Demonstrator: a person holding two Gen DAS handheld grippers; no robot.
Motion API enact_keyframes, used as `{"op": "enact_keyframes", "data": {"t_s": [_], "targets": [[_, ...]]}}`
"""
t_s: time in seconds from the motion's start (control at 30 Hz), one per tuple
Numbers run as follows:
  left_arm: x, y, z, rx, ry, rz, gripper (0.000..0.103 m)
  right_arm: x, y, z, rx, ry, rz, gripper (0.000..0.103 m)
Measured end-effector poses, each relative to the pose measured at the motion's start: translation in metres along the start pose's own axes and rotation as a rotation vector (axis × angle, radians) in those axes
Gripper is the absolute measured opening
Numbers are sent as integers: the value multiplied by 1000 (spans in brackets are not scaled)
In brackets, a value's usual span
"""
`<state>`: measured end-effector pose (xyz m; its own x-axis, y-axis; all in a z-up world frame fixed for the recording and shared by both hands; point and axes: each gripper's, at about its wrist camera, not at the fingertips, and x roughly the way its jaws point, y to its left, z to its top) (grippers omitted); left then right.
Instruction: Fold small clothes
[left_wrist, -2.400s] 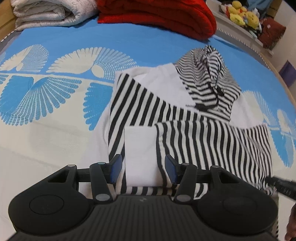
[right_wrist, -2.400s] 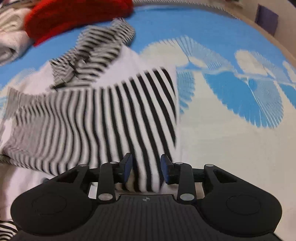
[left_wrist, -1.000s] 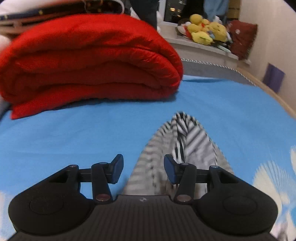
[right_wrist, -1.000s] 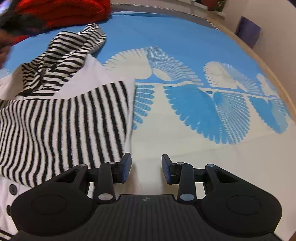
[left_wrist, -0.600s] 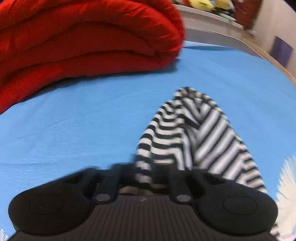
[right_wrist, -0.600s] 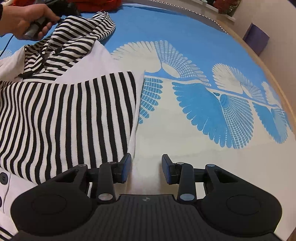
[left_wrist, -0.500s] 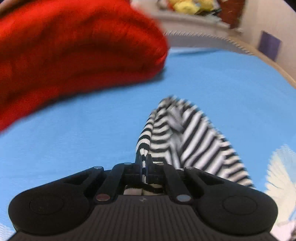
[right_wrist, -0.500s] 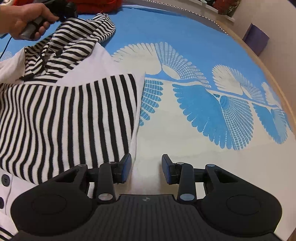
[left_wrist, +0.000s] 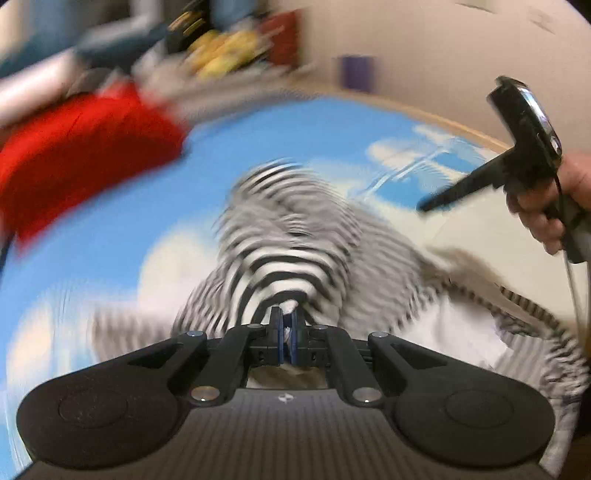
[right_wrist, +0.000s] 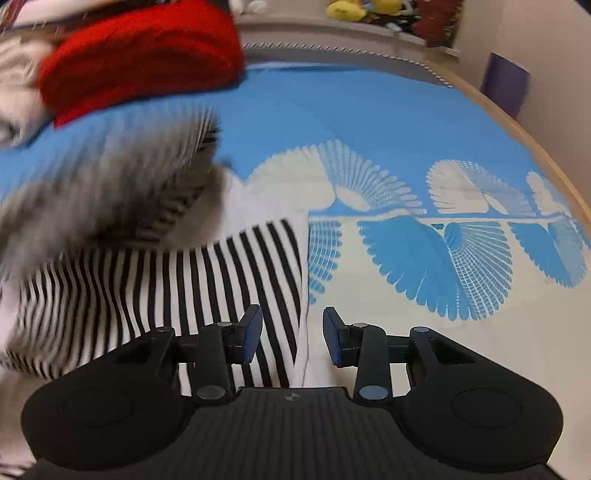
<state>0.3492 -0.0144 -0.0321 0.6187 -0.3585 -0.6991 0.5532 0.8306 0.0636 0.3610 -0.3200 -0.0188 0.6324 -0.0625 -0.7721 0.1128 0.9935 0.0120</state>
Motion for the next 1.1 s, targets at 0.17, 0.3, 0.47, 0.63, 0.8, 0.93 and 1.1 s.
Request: {"op": "enact_keyframes", "data": {"t_s": [0.17,0.3,0.47,0.63,0.8,0.93,1.1], "targets": [[-29,43,-11,-438,20,222,14,-8,-3,0,109,-22,96,38],[-6,61,-6,-652,4,170,46,-1,-1,-2,195,0,183,38],[38,82,-24,-818,194,202,46,24,3,-11,266,97,268,38],[59,88,-43,-877,271,164,46,47,22,-17,220,143,271,38],[67,86,-45,-862,294,164,30,62,35,-22,197,154,233,21],[71,84,-34,-817,280,172,6,47,45,-15,137,72,292,4],[18,97,-9,-871,-143,61,5,-9,13,3,342,-223,488,3]]}}
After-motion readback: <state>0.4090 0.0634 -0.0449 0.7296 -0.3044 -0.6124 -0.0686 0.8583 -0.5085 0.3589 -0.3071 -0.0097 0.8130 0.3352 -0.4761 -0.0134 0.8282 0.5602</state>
